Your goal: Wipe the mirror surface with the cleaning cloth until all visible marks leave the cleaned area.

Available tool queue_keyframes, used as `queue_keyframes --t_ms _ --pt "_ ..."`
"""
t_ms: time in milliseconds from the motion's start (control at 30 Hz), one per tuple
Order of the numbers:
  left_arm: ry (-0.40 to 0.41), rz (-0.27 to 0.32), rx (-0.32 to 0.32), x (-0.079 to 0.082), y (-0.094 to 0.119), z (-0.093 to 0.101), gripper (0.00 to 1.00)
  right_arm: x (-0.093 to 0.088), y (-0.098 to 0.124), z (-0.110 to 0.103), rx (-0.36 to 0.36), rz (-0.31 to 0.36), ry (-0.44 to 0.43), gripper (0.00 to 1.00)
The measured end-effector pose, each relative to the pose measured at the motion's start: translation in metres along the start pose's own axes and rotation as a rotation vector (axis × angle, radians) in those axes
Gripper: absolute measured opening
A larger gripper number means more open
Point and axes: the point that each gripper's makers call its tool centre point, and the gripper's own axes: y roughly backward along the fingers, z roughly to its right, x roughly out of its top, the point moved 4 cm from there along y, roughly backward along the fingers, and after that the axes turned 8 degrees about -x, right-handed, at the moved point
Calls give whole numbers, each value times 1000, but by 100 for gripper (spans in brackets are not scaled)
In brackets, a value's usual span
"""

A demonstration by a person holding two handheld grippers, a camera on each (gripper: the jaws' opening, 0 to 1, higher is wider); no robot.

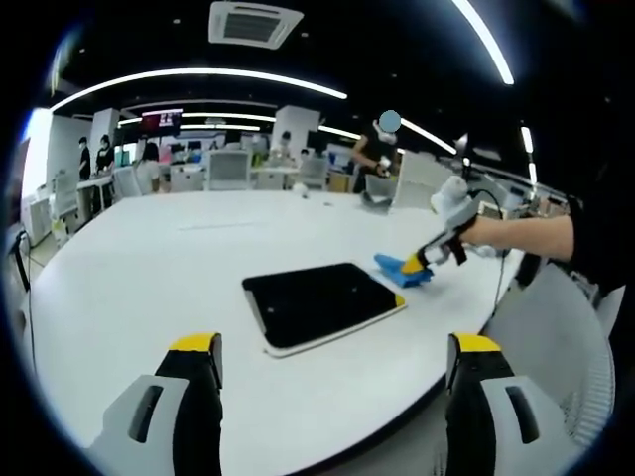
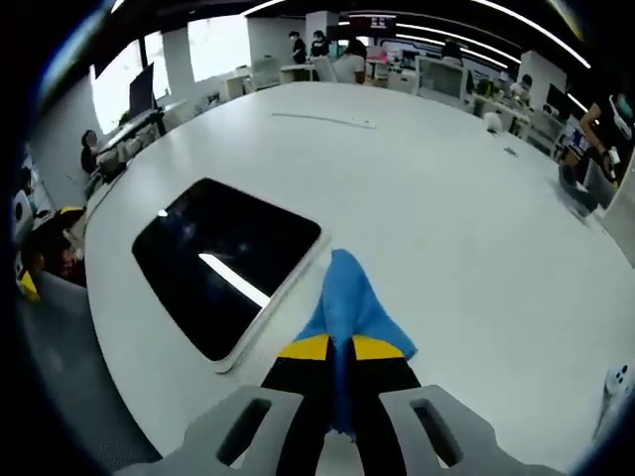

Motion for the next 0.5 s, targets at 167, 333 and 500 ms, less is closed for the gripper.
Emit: queue_keyframes --t_ms 167,333,500 --pt "2 2 5 0 0 -1 94 -5 -2 -3 7 -13 13 1" --pt "3 2 4 0 0 0 94 -6 -3 -4 22 -12 15 2" --pt "6 5 6 0 0 -1 93 -8 -1 -6 43 -9 16 5"
